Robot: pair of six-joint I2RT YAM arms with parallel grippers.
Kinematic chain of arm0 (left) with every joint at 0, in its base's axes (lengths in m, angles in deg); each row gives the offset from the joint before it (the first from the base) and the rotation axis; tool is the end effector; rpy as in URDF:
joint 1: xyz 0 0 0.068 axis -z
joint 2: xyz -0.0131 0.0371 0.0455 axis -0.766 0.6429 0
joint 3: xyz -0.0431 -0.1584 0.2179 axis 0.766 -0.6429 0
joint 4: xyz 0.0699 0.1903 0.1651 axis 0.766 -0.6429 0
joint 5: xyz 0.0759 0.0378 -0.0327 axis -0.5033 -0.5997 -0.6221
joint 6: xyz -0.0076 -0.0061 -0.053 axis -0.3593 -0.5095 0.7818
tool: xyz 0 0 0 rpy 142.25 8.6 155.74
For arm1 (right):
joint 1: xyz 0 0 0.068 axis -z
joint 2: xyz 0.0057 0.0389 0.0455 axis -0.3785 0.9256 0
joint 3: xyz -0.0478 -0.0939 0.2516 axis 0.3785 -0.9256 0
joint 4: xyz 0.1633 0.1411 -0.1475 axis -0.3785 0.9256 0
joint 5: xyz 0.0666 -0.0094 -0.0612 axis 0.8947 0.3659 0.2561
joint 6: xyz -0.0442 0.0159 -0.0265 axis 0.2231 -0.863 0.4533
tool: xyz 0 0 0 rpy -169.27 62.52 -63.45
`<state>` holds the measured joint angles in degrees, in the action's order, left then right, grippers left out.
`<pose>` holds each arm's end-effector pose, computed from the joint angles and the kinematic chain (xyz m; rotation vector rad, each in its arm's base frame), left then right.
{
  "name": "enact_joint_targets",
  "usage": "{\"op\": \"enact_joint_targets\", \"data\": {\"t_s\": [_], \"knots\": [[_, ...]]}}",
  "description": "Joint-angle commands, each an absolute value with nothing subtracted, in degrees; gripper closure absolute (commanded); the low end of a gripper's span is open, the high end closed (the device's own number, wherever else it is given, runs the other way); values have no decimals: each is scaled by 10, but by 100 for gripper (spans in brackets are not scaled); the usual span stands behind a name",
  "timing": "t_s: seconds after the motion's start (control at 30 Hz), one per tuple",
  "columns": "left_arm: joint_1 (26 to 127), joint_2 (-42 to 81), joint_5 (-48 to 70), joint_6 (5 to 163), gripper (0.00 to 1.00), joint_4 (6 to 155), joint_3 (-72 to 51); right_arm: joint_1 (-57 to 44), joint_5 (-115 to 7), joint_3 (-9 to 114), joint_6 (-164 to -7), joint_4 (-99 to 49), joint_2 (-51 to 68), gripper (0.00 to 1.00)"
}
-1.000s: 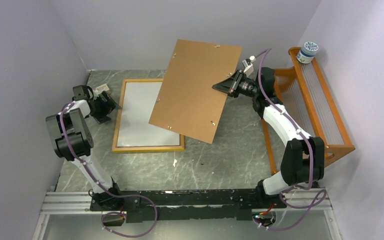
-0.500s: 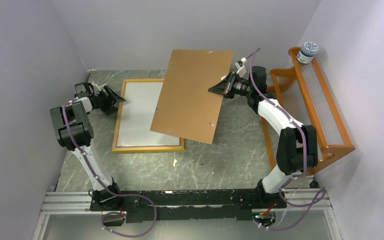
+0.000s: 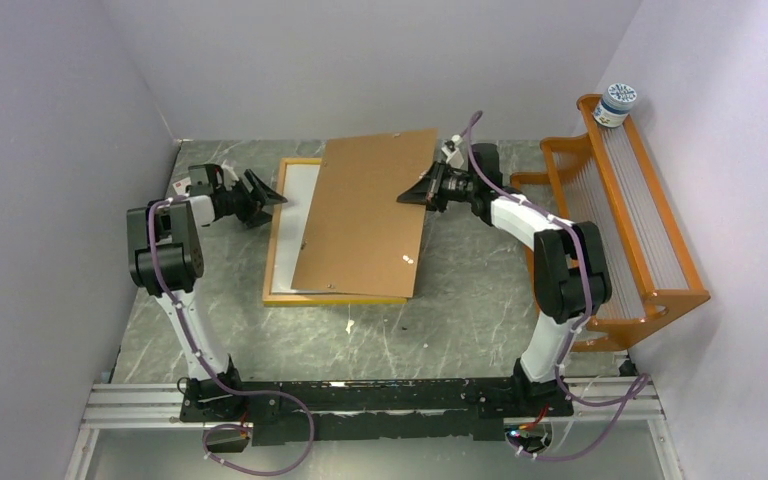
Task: Put the photo into the frame
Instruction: Move the photo frame to the center of the board, then place the photo frame item in the photo frame.
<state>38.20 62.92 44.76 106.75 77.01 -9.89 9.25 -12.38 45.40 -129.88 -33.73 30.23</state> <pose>0.4242 0.0644 0.1381 -0.5990 2.2965 -1.0577 0.3845 0.1165 0.2392 0.1155 2.2184 1.5412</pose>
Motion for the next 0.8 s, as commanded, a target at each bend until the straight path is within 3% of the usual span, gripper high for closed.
{"op": "enact_joint_targets", "data": {"t_s": [0.0, 0.23, 0.77], "knots": [[394, 615, 439, 1083, 20, 755, -112, 84, -94, 525, -1308, -337, 327, 100], [392, 566, 339, 1056, 19, 666, -106, 75, -64, 621, -1326, -276, 432, 100], [391, 575, 343, 1040, 35, 623, -94, 43, -25, 806, -1315, -176, 587, 100]]}}
